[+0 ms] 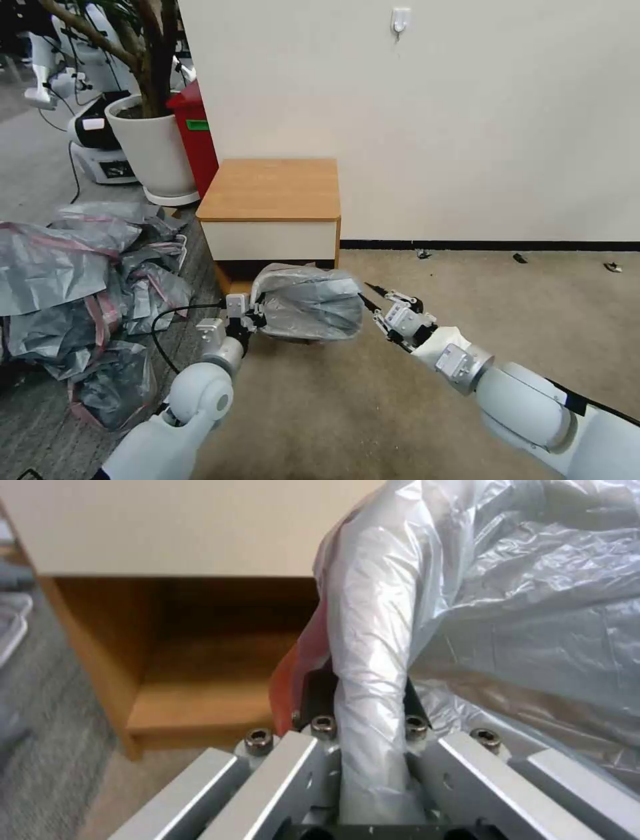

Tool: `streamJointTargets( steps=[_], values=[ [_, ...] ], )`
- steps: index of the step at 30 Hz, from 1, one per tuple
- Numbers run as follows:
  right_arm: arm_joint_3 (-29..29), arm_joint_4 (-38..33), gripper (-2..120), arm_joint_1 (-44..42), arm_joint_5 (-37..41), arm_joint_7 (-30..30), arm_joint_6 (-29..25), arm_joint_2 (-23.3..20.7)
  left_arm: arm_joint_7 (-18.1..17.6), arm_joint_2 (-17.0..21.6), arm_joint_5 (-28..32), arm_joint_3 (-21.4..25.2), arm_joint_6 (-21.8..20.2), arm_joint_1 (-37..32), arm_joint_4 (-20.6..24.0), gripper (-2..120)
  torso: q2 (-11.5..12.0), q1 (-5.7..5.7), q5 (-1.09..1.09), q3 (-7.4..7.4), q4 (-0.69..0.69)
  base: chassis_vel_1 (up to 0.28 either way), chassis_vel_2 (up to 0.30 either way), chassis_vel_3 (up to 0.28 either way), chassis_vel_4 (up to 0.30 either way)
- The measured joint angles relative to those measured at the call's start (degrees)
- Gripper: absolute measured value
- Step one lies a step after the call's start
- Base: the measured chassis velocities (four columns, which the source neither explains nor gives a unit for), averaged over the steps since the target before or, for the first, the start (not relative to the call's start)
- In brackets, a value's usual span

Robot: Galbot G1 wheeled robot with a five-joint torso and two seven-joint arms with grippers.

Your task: Pick up the garbage bag from the table and place it over the trash can.

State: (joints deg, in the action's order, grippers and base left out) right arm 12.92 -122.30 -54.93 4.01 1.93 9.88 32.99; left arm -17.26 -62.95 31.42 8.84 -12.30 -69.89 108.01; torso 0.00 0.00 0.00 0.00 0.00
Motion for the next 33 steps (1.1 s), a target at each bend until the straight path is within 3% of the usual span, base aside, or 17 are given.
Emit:
streamJointTargets(
  steps=[2, 10, 13, 26, 33],
  values=[
    [4.2, 1.4, 0, 4.0, -0.7, -2.4, 0.3, 0.6, -0.1, -0.9, -3.3, -1.1, 0.0, 0.2, -0.1, 2, 0.0, 0.01, 0.00, 0.00, 0.01, 0.000, 0.000, 0.000, 0.000],
    [11.4, 5.0, 0, 11.5, -0.3, -7.7, 4.6, 3.9, -1.9, -2.8, -7.3, -3.2, -1.4, 0.0, 0.3, 2, 0.0, 0.00, 0.00, 0.00, 0.00, 0.000, 0.000, 0.000, 0.000],
    [14.7, 7.3, 0, 14.7, 0.0, -11.5, 9.4, 5.3, -2.2, -3.3, -8.6, -3.6, -2.3, -1.3, 1.4, 2, 0.0, 0.00, 0.00, 0.00, 0.00, 0.000, 0.000, 0.000, 0.000],
    [18.9, 8.3, 0, 20.8, -1.5, -18.5, 23.4, 9.2, -2.3, -4.3, -10.8, -4.8, -2.7, -2.8, 2.4, 2, 0.0, 0.01, 0.01, 0.00, 0.00, 0.000, 0.000, 0.000, 0.000],
    [20.2, 9.3, 0, 23.5, -1.5, -18.6, 27.3, 11.1, -2.4, -4.9, -11.3, -5.4, -2.7, -2.8, 2.2, 2, 0.0, 0.00, 0.00, 0.00, 0.00, 0.000, 0.000, 0.000, 0.000]
  ],
)
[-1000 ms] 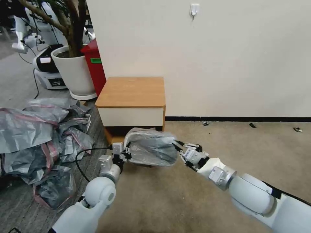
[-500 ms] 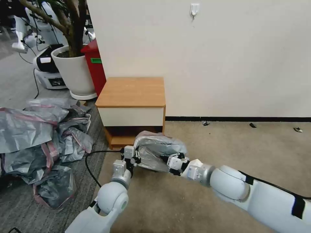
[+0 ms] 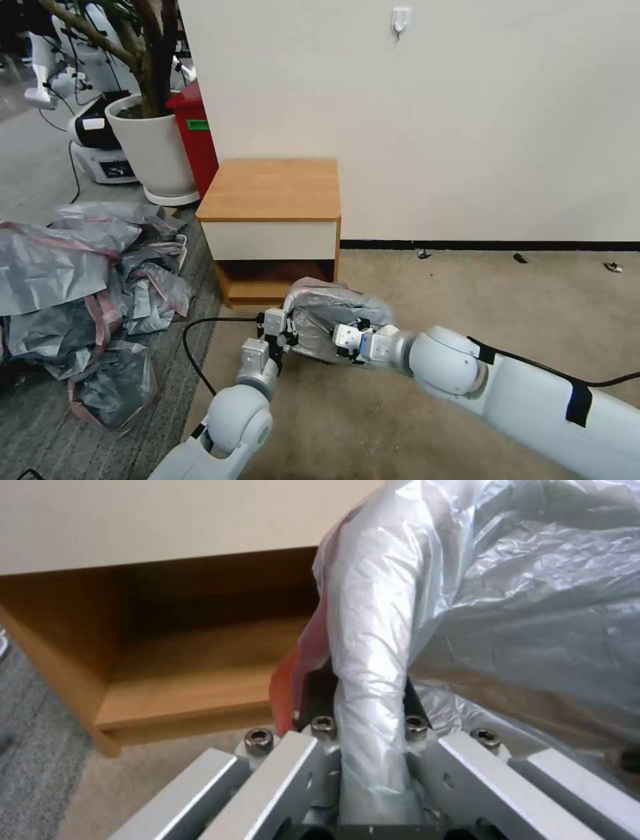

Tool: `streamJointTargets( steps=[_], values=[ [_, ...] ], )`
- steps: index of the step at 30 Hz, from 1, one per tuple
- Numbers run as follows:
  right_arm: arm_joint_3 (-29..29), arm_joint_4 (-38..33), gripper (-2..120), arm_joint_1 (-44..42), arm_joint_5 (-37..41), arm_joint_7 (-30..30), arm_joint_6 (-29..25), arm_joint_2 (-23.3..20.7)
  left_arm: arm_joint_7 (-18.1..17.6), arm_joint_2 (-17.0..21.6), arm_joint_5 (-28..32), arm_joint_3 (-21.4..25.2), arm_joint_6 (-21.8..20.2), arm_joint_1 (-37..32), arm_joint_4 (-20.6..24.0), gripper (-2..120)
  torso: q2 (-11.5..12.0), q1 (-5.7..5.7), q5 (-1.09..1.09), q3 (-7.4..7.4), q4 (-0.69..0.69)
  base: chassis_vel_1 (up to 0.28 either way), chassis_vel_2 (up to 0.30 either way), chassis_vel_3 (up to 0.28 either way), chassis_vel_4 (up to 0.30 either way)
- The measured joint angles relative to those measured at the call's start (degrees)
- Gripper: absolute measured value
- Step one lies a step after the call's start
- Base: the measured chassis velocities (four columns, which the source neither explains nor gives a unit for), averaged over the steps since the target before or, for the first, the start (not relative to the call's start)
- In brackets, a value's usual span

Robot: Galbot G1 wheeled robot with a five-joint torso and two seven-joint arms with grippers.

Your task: Pick up the garbage bag from the table and place it over the trash can.

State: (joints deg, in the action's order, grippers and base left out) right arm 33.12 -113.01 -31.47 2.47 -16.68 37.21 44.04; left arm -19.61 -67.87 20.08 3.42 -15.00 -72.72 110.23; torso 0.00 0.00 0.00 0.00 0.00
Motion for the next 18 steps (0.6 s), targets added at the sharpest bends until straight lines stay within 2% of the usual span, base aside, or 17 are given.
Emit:
streamJointTargets(
  steps=[6, 18],
  values=[
    [0.9, 2.5, 0, 2.2, 0.0, -0.5, 3.1, 1.7, 0.0, -0.3, -0.1, -0.4, -0.1, 0.1, -0.3, 2, 0.0, 0.00, 0.00, 0.00, 0.01, 0.000, 0.000, 0.000, 0.000],
    [1.9, 7.5, 0, 2.6, -2.8, -1.2, 3.5, 4.4, -0.1, -1.7, -0.2, -1.0, -0.2, 0.2, -0.7, 2, 0.0, 0.00, 0.00, 0.00, 0.00, 0.000, 0.000, 0.000, 0.000]
  ],
)
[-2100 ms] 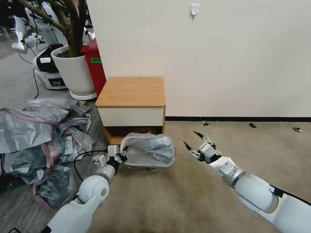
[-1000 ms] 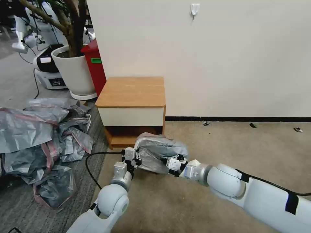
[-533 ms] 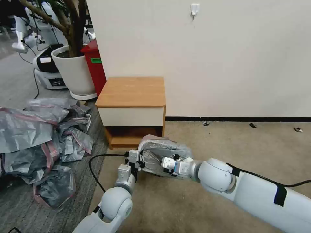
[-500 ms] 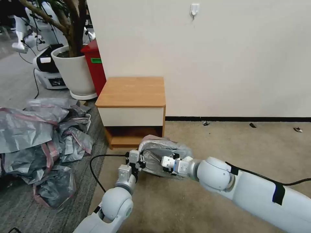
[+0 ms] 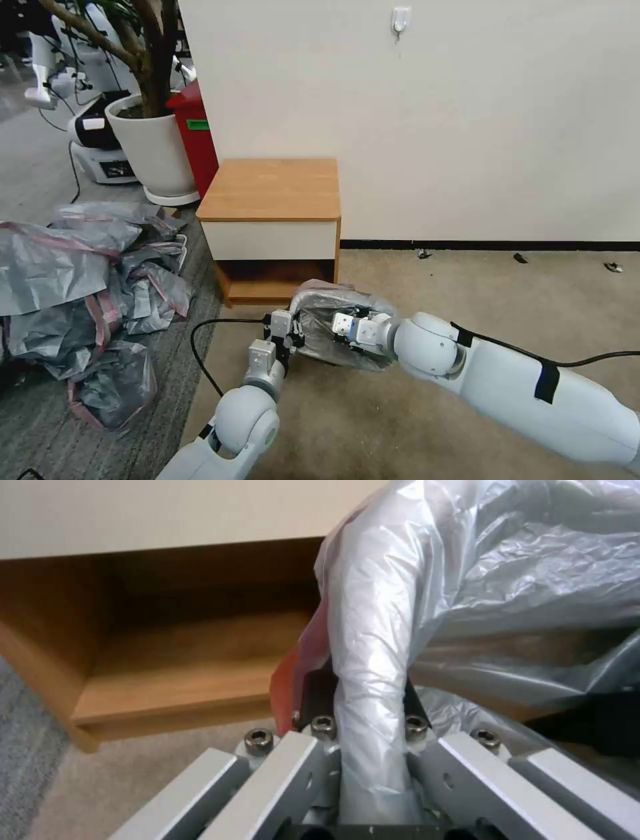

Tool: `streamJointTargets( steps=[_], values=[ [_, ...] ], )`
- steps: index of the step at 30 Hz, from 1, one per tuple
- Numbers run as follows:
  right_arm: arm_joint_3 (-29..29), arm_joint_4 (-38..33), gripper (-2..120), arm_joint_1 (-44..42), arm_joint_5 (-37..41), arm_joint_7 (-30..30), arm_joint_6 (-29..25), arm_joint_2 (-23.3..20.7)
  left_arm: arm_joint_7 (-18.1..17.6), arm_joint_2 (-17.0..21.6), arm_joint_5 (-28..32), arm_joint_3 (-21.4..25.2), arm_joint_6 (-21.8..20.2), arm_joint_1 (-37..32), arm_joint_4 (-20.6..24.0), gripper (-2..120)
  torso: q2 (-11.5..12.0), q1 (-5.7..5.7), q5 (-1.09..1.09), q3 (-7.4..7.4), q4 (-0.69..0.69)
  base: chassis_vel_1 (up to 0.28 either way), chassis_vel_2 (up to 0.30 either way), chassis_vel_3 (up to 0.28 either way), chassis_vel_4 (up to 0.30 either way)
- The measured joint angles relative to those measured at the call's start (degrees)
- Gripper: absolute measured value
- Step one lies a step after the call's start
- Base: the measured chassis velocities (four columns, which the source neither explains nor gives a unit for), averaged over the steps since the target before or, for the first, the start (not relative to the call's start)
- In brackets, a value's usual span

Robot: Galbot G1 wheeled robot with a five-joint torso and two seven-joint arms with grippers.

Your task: Pick up the garbage bag from the table and place it over the trash can.

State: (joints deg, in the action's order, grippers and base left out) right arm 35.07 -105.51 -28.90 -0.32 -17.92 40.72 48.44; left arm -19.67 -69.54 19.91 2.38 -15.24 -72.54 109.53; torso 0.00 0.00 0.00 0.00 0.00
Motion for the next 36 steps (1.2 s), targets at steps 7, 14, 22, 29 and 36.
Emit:
streamJointTargets(
  steps=[7, 14, 22, 29, 36],
  values=[
    [0.0, 4.2, 0, -0.7, -2.3, -0.8, 0.0, 1.8, -0.1, -0.7, -0.1, -0.1, 0.0, -0.6, 0.3, 2, 0.0, 0.00, 0.00, 0.00, 0.00, 0.000, 0.000, 0.000, 0.000],
    [-0.1, 6.5, 0, -1.5, -5.0, -1.5, -0.1, 3.6, -0.7, -1.9, -0.1, -0.9, -0.1, -0.3, -0.3, 2, 0.0, 0.00, -0.01, 0.00, 0.00, 0.000, 0.000, 0.000, 0.000],
    [0.1, 8.8, 0, -1.5, -6.7, -2.2, -0.1, 4.6, -1.2, -2.6, -0.1, -1.6, -0.2, 0.0, -0.6, 2, 0.0, 0.00, 0.00, 0.00, 0.00, 0.000, 0.000, 0.000, 0.000],
    [0.0, 10.6, 0, -3.0, -7.6, -2.3, -0.2, 5.2, -1.7, -3.3, 0.8, -2.2, -0.4, 0.2, -0.5, 2, 0.0, 0.00, -0.01, 0.00, 0.00, 0.000, 0.000, 0.000, 0.000],
    [-0.4, 10.8, 0, -3.8, -7.9, -2.6, -0.2, 5.2, -2.8, -3.8, 2.8, -2.7, -1.5, 1.0, -0.4, 2, 0.0, 0.00, 0.00, 0.00, 0.00, 0.000, 0.000, 0.000, 0.000]
  ],
)
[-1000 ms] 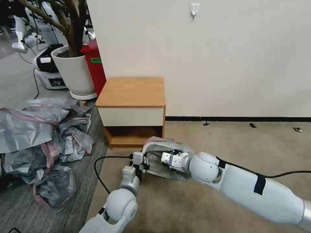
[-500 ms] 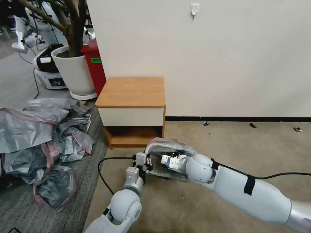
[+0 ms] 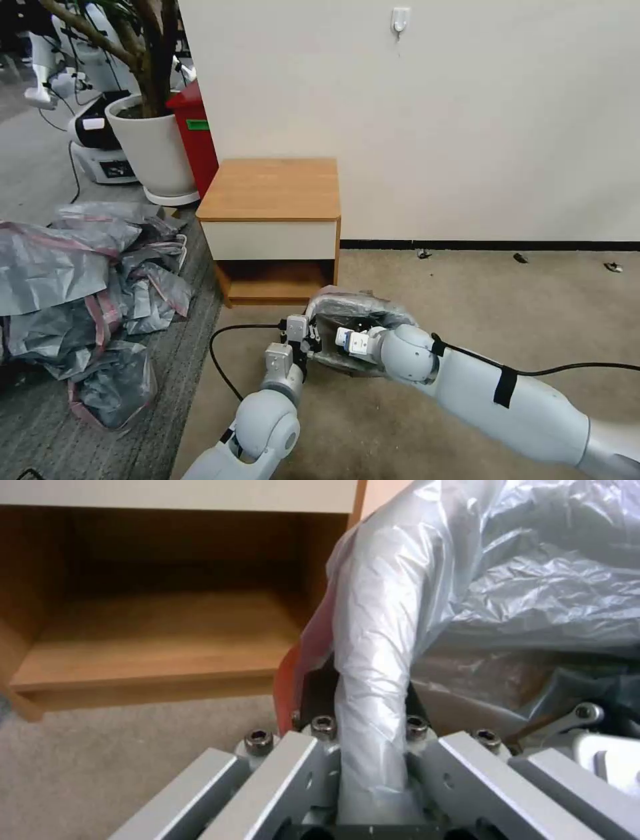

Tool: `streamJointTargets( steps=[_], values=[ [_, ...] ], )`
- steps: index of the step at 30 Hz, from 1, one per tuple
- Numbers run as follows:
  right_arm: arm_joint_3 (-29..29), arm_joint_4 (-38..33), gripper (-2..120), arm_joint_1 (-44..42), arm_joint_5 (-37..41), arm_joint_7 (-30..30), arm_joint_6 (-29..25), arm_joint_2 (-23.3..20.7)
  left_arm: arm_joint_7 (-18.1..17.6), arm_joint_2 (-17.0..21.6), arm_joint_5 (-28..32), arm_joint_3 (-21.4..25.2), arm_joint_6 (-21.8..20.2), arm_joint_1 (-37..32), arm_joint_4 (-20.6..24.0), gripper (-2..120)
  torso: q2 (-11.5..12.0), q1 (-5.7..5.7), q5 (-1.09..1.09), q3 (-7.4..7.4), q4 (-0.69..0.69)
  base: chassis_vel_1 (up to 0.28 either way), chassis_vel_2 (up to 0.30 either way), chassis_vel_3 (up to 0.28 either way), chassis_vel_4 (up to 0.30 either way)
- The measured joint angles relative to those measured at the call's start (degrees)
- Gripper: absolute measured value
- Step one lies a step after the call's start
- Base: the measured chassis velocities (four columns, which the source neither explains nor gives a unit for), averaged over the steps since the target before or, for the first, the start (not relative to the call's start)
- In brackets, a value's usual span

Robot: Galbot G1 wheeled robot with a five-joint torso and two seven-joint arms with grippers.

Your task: Pick up the garbage bag from the table and place it over the trash can.

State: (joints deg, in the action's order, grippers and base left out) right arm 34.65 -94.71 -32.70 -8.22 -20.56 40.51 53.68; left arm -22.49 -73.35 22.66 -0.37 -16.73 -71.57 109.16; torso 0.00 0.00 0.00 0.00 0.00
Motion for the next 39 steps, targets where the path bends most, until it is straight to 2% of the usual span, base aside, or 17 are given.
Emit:
streamJointTargets(
  steps=[12, 15, 27, 39],
  values=[
    [-1.0, 2.4, 0, 0.9, 1.9, 0.1, 0.0, 0.7, 0.0, -0.1, 0.7, -0.2, -0.2, -0.2, 0.3, 2, 0.0, 0.00, 0.00, 0.00, 0.00, 0.000, 0.000, 0.000, 0.000],
    [-1.2, 3.1, 0, 1.0, 4.4, 1.7, 0.0, 0.8, 0.0, 0.0, 0.7, 0.0, -0.2, -0.4, 0.4, 2, 0.0, 0.00, 0.00, 0.00, 0.00, 0.000, 0.000, 0.000, 0.000],
    [-1.5, 4.3, 0, 0.6, 6.1, 3.9, 0.0, 1.1, -0.1, -0.1, 2.2, 0.0, -0.2, -0.6, 1.2, 2, 0.0, 0.00, 0.00, 0.00, 0.00, 0.000, 0.000, 0.000, 0.000],
    [-2.2, -0.2, 0, 0.1, 6.9, 4.4, 0.0, -1.2, -0.4, 0.5, 3.7, 1.2, -0.2, -0.5, 0.5, 2, 0.0, 0.00, 0.00, 0.00, 0.00, 0.000, 0.000, 0.000, 0.000]
  ],
)
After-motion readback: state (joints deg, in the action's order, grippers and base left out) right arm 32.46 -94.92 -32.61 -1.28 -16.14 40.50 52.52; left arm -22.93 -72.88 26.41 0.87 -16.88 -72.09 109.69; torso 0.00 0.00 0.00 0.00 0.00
